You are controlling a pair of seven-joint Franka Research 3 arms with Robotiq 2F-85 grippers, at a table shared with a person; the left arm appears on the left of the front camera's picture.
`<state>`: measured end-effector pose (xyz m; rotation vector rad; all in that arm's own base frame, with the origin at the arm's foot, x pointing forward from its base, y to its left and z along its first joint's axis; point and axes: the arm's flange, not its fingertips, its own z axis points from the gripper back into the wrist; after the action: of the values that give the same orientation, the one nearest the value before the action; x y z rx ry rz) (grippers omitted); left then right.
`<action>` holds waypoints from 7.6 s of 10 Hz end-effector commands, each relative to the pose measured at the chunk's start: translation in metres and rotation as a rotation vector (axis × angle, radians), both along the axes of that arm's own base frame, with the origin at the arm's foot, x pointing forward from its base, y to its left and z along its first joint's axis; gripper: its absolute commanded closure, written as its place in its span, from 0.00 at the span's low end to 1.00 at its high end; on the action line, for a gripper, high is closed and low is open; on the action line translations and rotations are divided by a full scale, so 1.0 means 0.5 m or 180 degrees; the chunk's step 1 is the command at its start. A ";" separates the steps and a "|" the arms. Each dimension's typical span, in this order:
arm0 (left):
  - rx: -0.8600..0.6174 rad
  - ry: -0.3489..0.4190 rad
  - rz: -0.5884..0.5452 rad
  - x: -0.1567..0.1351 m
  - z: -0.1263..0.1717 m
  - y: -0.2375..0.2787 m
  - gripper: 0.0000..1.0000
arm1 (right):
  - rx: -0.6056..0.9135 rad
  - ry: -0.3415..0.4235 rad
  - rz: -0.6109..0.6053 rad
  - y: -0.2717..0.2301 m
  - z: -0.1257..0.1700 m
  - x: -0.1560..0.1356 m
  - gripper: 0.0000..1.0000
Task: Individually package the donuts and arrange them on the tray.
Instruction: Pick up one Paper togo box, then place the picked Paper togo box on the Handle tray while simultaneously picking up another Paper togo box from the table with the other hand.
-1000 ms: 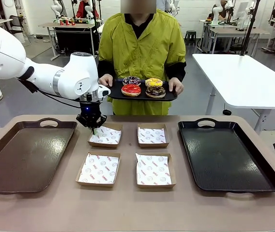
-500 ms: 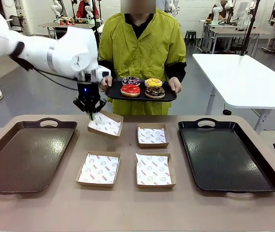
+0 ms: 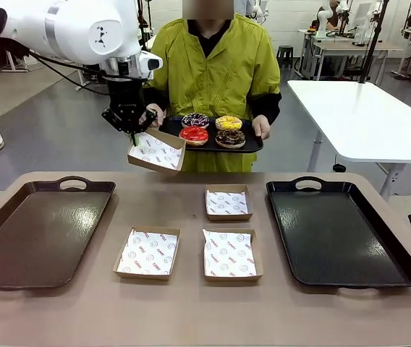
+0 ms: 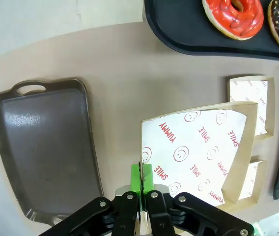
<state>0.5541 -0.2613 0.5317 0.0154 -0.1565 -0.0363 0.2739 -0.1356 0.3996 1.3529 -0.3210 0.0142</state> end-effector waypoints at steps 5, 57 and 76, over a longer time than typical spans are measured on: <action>0.0000 0.0000 0.0000 0.000 0.000 0.000 1.00 | 0.0031 -0.0026 0.0004 -0.001 0.001 0.001 0.00; -0.0007 0.0260 0.0166 -0.090 -0.129 0.444 0.99 | -0.3196 0.0418 -0.0554 0.653 0.162 0.355 0.00; -0.0112 0.0182 0.0289 0.017 -0.281 0.487 0.99 | -0.3831 0.0588 -0.0392 0.781 -0.021 0.544 0.00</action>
<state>0.5588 -0.0154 0.3919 -0.0064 -0.0616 0.0446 0.5310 0.2564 0.3924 0.0856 -0.1745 -0.0402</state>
